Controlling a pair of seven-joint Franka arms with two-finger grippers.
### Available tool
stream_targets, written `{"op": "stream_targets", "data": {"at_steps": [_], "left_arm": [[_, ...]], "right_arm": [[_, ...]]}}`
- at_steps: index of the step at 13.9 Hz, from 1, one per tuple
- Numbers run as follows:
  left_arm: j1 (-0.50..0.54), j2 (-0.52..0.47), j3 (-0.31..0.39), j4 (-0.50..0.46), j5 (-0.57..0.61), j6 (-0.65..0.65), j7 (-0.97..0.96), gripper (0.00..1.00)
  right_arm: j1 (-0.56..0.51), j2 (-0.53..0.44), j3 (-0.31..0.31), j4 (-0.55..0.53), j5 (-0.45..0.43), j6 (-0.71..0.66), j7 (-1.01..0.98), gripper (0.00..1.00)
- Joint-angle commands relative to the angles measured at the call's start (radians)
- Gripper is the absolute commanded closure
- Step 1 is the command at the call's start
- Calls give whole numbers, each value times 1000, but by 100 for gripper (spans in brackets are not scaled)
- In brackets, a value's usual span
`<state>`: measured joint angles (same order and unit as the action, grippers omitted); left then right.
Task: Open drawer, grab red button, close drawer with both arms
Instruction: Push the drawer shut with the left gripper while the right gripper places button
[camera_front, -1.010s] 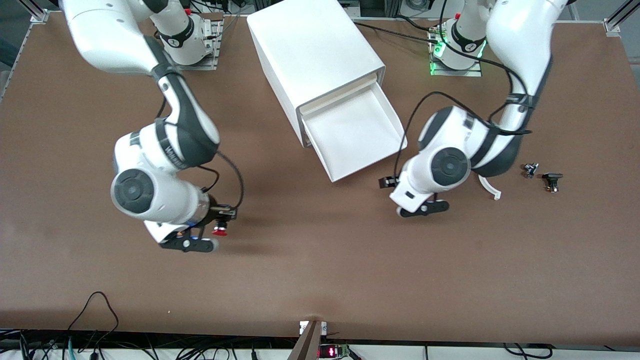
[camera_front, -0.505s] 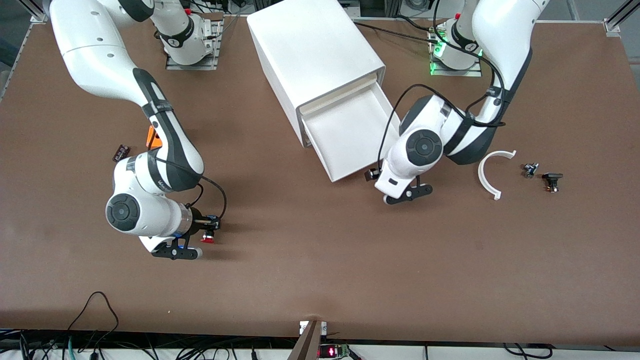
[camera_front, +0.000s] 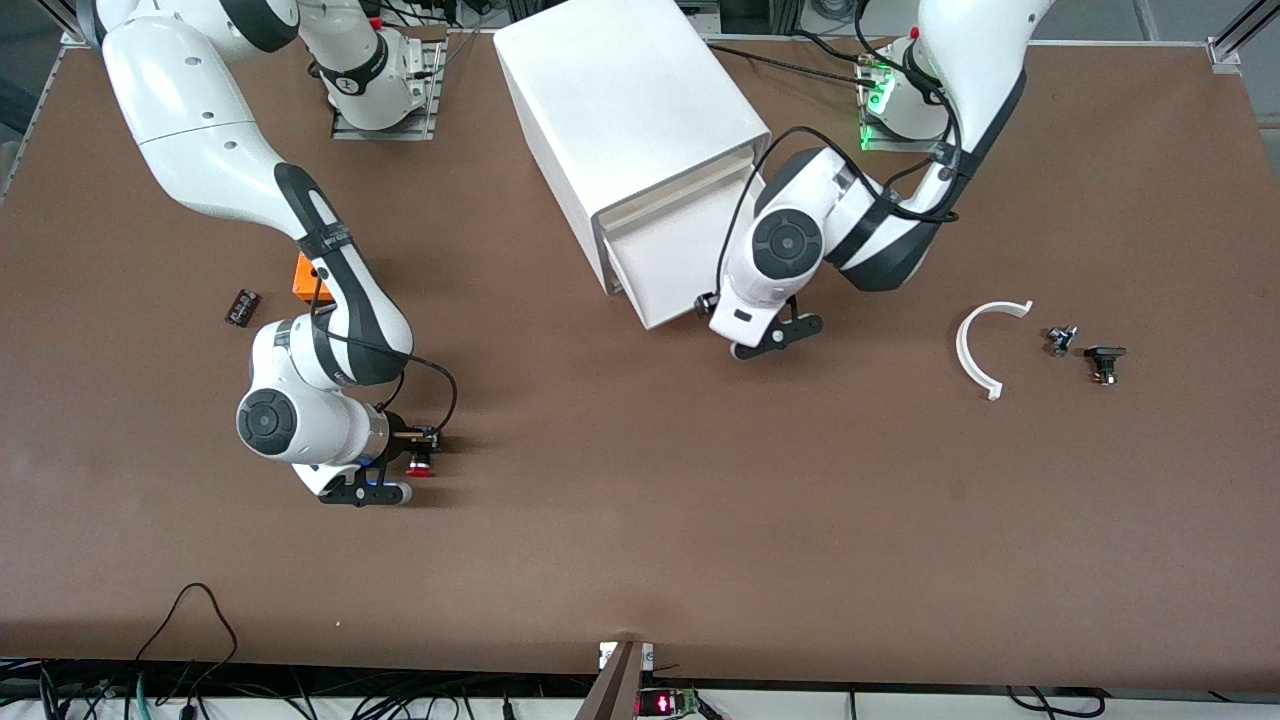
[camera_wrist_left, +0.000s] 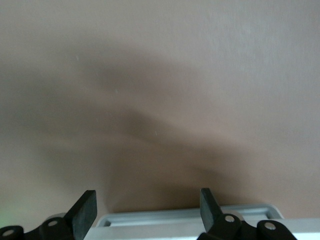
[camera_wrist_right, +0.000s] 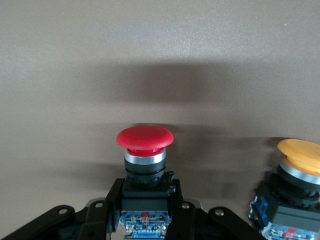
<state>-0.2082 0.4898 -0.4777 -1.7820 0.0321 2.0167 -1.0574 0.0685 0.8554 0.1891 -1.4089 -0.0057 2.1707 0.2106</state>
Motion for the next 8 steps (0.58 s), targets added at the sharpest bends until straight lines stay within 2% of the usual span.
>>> {"op": "stream_targets", "data": {"at_steps": [1, 2, 3, 4, 5, 8], "left_arm": [[-5, -30, -59, -65, -23, 16, -64, 8], [-3, -30, -79, -73, -23, 11, -78, 7], [9, -33, -110, -79, -23, 8, -82, 7], [10, -33, -125, -79, -23, 4, -85, 6], [6, -31, -128, -79, -24, 2, -92, 4], [-5, -16, -154, -80, -64, 0, -98, 2]], "right_arm": [[-9, -3, 3, -19, 0, 23, -20, 100], [-10, 4, 3, -16, 0, 23, -20, 84], [-10, 5, 0, -16, 0, 23, -19, 43], [-9, 5, -3, -13, 0, 23, -16, 10], [-9, 1, -3, -7, 0, 21, -20, 0], [-10, -50, -16, -1, -2, 1, -22, 0]]}}
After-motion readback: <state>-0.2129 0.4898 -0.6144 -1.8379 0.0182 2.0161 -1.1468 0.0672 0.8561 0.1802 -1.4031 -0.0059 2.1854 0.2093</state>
